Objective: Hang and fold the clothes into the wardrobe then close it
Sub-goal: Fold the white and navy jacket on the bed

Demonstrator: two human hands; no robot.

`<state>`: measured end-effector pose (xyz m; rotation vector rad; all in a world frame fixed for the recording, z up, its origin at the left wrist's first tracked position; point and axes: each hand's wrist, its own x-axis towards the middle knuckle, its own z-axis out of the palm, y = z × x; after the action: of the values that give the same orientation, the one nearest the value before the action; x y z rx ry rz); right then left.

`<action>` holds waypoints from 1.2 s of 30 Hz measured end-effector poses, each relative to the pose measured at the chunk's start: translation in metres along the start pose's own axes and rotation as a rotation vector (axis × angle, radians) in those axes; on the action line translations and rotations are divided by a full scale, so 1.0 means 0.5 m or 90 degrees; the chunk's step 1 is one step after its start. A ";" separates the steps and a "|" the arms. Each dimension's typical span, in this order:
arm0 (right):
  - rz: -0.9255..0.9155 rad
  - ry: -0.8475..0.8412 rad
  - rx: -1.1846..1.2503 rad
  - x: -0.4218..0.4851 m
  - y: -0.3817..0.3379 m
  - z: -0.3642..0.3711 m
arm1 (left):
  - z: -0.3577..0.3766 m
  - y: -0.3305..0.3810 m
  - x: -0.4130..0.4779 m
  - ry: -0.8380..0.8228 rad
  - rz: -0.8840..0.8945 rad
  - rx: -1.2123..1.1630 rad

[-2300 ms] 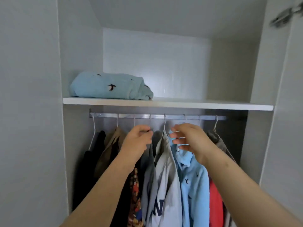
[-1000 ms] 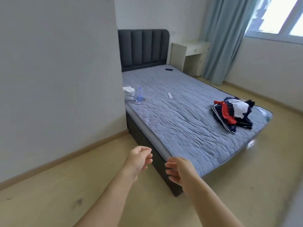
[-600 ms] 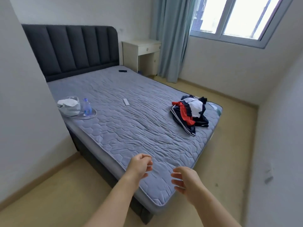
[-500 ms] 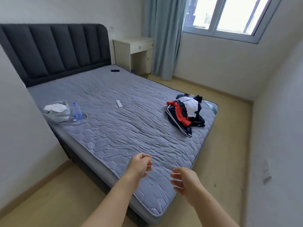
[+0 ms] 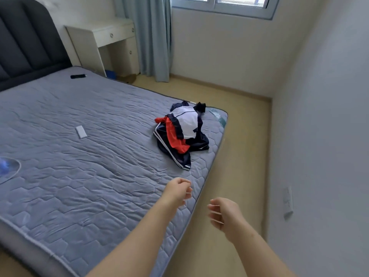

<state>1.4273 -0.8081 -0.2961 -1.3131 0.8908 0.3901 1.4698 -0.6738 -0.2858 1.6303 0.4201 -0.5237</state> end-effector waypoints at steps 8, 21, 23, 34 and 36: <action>0.016 -0.016 -0.060 0.230 -0.234 -0.099 | 0.151 0.146 0.209 0.071 -0.067 -0.032; 0.012 -0.085 -0.215 0.601 -0.594 -0.038 | 0.189 0.380 0.654 0.149 -0.126 -0.079; 0.018 -0.099 -0.214 0.659 -0.653 -0.013 | 0.187 0.430 0.717 0.169 -0.123 -0.060; 0.059 -0.184 -0.379 0.977 -0.889 0.062 | 0.213 0.548 0.992 0.267 -0.206 -0.144; 0.068 -0.210 -0.437 1.036 -0.930 0.070 | 0.225 0.556 1.025 0.317 -0.238 -0.196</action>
<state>2.0893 -1.0105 -0.3753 -1.7550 0.5599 1.0299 2.0375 -0.8348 -0.3541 1.3743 1.1360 -0.2995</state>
